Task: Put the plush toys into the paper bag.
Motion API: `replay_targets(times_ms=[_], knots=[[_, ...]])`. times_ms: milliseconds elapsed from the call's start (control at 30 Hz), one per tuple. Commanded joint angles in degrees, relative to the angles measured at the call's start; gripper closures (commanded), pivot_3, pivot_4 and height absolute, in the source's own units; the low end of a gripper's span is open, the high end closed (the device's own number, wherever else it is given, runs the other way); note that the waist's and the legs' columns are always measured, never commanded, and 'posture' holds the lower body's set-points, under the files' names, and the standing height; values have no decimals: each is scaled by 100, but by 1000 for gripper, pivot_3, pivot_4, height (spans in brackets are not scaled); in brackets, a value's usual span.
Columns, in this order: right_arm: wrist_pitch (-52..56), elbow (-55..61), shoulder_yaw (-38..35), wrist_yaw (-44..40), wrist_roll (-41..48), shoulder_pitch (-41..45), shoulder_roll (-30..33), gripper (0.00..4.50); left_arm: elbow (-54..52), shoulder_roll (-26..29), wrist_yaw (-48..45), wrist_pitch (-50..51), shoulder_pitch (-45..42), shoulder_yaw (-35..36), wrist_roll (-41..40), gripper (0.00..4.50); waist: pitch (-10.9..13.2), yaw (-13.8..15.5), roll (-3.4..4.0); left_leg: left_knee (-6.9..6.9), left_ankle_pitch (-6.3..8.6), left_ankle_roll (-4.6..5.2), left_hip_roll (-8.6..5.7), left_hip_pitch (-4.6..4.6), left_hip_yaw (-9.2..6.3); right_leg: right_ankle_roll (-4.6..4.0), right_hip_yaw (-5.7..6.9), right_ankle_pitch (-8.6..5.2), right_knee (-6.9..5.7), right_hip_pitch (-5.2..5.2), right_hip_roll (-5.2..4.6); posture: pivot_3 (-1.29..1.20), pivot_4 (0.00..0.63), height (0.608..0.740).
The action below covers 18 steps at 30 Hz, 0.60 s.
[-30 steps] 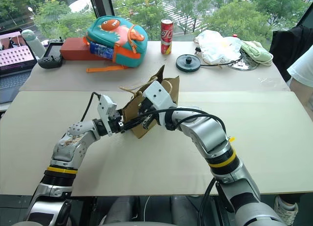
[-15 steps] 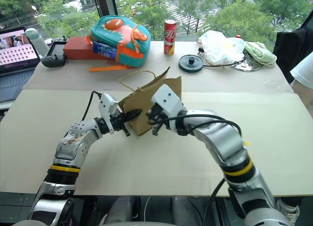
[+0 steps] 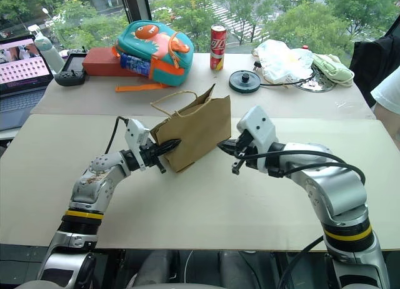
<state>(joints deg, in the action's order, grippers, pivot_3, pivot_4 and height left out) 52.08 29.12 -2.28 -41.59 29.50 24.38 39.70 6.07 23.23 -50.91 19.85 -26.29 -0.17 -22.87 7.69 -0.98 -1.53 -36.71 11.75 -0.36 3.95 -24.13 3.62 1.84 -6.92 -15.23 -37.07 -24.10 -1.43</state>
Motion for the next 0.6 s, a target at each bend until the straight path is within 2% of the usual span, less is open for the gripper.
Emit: replay_targets(times_ms=[33, 167, 300, 400, 600], knots=[[-295, 62, -652, -374, 388, -89, 214, 4500, -288, 576, -961, -77, -283, 440, -568, 4411, 0, -13, 0, 0, 0, 0, -1, 0, 0, 0, -1, 0, 0, 0, -1, 0, 150, 728], [-376, 138, -1084, -854, 871, -370, 451, 4500, -478, 1317, -2075, 161, -391, 413, -945, 4411, 0, -11, 1, 2, 0, 1, 0, 4, 0, 1, 0, -1, 3, 5, -1, 0, 150, 728], [-525, 95, -1303, -1197, 1087, -594, 674, 4500, -403, 1818, -3065, 37, -317, 156, -918, 4411, 0, 5, 1, 1, 1, 1, -1, 5, 1, 3, 1, -2, 6, 9, -3, 0, 150, 728], [-611, 43, -1339, -1337, 1215, -640, 752, 4500, -127, 1886, -3505, -228, -317, -68, -732, 4411, 0, 7, 1, -1, 0, 1, 0, 8, 1, 3, 1, -2, 4, 10, -2, 0, 150, 728], [-513, 180, -1449, -1439, 1625, -707, 855, 4500, 435, 1635, -3818, -819, -335, -391, -382, 4411, 0, 10, 1, -1, 0, 1, 0, 6, 1, 2, 0, -2, 2, 8, -1, 0, 150, 728]])
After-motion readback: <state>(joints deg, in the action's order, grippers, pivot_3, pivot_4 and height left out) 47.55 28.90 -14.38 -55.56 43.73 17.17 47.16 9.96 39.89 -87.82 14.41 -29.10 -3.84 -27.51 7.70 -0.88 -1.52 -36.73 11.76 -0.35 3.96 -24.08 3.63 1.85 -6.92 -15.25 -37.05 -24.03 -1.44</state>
